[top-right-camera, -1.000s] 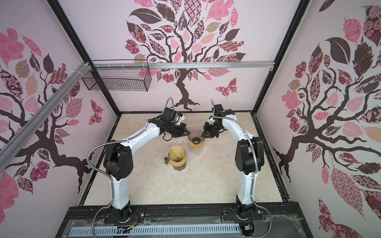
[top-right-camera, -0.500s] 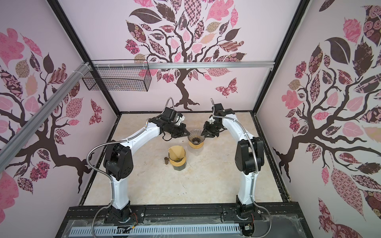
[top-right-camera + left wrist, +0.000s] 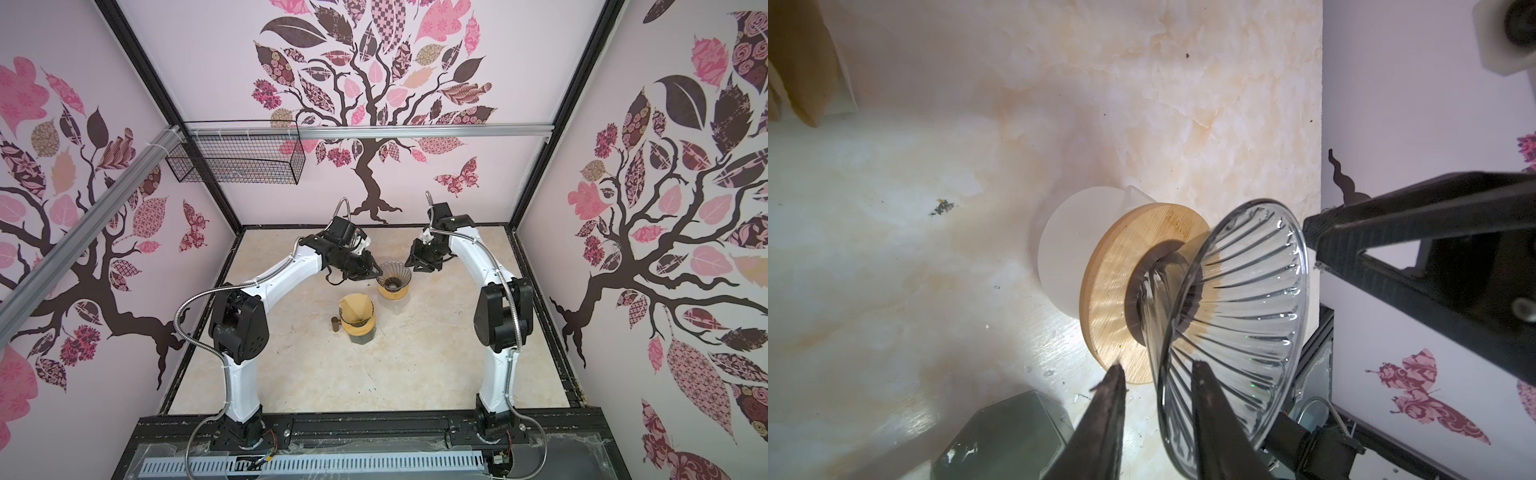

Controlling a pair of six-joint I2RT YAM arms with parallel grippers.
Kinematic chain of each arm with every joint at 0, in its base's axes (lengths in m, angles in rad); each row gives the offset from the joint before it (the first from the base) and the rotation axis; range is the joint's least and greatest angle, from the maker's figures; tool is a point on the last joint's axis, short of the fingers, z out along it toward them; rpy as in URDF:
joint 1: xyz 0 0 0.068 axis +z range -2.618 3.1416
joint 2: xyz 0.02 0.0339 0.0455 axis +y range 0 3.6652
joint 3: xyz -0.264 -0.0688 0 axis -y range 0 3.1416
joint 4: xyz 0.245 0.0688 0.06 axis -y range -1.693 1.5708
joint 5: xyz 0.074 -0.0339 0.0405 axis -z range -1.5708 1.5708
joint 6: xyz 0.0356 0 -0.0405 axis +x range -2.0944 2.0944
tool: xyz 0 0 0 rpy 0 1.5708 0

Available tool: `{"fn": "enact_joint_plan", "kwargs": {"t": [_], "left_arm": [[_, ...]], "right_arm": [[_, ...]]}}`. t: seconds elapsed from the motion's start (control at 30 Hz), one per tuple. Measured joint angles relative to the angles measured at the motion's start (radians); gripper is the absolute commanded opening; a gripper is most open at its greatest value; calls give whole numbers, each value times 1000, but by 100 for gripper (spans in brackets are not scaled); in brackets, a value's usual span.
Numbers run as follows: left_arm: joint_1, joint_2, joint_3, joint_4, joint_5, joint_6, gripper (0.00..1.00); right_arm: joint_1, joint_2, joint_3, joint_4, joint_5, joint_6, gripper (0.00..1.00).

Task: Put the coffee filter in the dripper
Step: 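Hold the dripper with both grippers, seat it on the ring, open both grippers, then raise the right gripper off the dripper while the left gripper moves over the orange box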

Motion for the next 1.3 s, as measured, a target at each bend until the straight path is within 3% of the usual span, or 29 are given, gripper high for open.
{"fn": "enact_joint_plan", "kwargs": {"t": [0.3, 0.47, 0.63, 0.8, 1.0, 1.3], "left_arm": [[30, -67, 11, -3, 15, -15, 46], [73, -162, 22, -3, -16, -11, 50], [108, -190, 63, -10, -81, -1, 38], [131, -111, 155, -44, -152, 9, 31], [134, 70, 291, -82, -237, 13, 29], [134, 274, 431, -142, -347, -15, 29]], "right_arm": [[4, -91, -1, 13, 47, 16, 47], [7, -225, -55, 52, 72, 21, 54], [7, -388, -165, 76, 89, 19, 63], [15, -512, -275, 95, 110, 1, 71], [32, -598, -400, 104, 146, -16, 79], [40, -602, -461, 106, 155, -27, 81]]}}
